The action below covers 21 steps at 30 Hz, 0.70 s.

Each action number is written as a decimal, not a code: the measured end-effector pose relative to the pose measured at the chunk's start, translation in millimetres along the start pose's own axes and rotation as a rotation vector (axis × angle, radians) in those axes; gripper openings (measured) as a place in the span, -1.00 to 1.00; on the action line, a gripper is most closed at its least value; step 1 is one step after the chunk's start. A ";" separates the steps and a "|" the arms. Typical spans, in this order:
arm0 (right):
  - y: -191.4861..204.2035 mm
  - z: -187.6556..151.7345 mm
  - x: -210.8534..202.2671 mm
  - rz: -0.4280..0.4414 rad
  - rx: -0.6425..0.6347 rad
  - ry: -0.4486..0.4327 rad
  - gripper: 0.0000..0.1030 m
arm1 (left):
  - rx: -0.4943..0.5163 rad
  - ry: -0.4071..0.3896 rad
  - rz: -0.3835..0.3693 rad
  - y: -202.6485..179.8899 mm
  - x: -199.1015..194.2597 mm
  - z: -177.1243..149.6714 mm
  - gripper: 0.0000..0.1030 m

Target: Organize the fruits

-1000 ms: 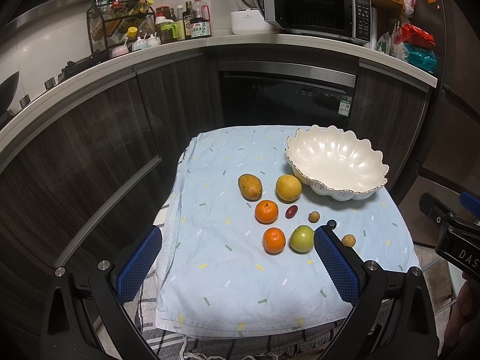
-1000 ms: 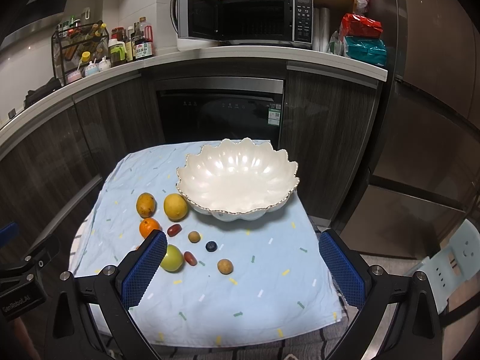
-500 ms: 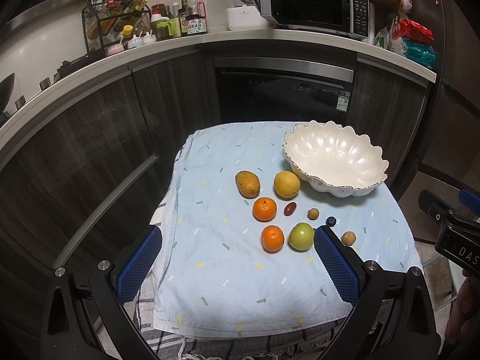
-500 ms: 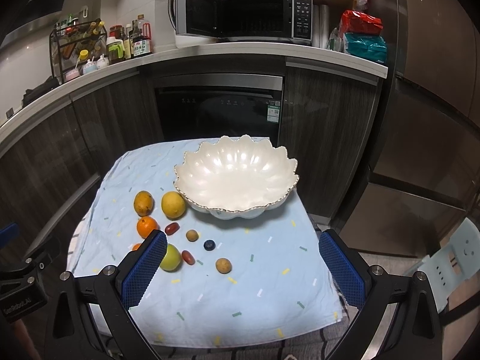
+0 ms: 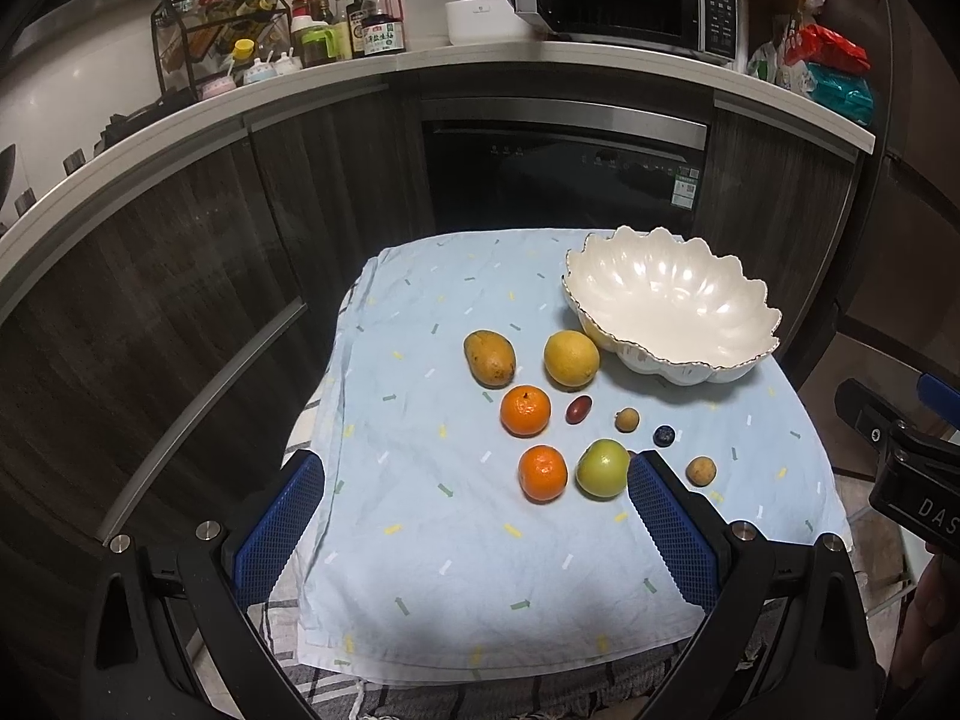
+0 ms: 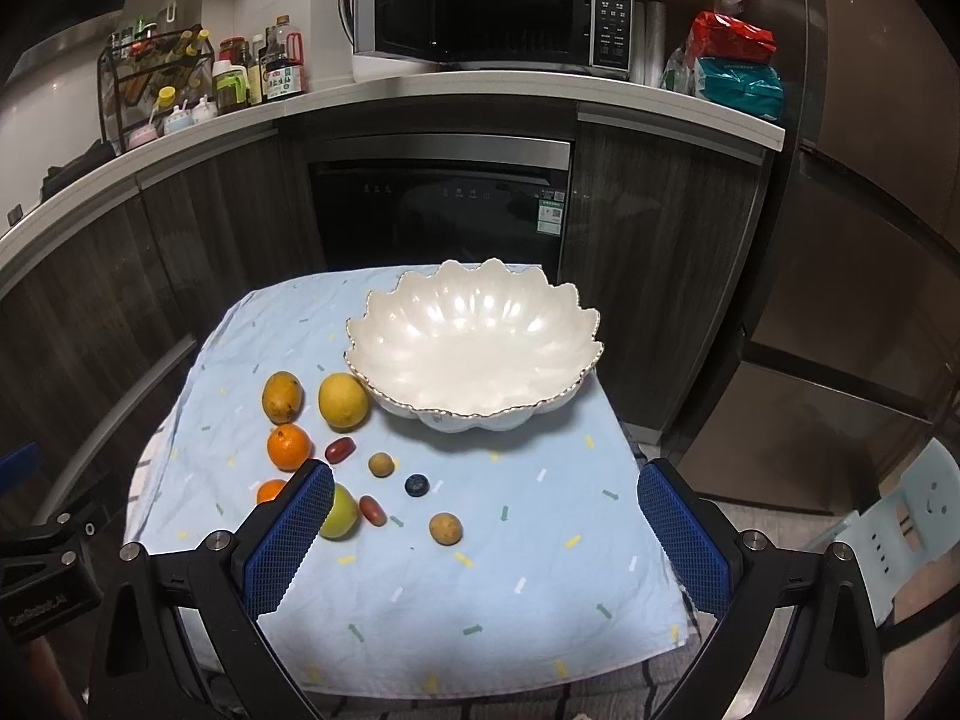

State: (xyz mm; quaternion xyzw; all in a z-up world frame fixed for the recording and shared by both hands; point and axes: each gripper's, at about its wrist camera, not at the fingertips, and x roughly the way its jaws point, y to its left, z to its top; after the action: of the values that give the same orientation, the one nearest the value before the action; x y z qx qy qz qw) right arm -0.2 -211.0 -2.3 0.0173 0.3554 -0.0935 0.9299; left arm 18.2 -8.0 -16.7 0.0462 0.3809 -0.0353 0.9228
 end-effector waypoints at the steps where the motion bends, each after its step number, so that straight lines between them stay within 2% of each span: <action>1: 0.9 0.1 1.7 0.000 -0.002 0.001 0.99 | 0.000 0.001 -0.001 0.1 1.4 0.4 1.00; 21: 13.2 -7.8 54.5 0.017 -0.053 0.064 0.98 | 0.021 0.074 -0.028 -6.7 57.7 -1.5 1.00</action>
State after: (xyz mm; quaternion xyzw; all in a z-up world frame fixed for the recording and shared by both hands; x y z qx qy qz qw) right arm 36.9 -206.1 -44.8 -0.0013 0.3870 -0.0757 0.9190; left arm 57.3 -16.2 -58.9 0.0521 0.4150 -0.0505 0.9069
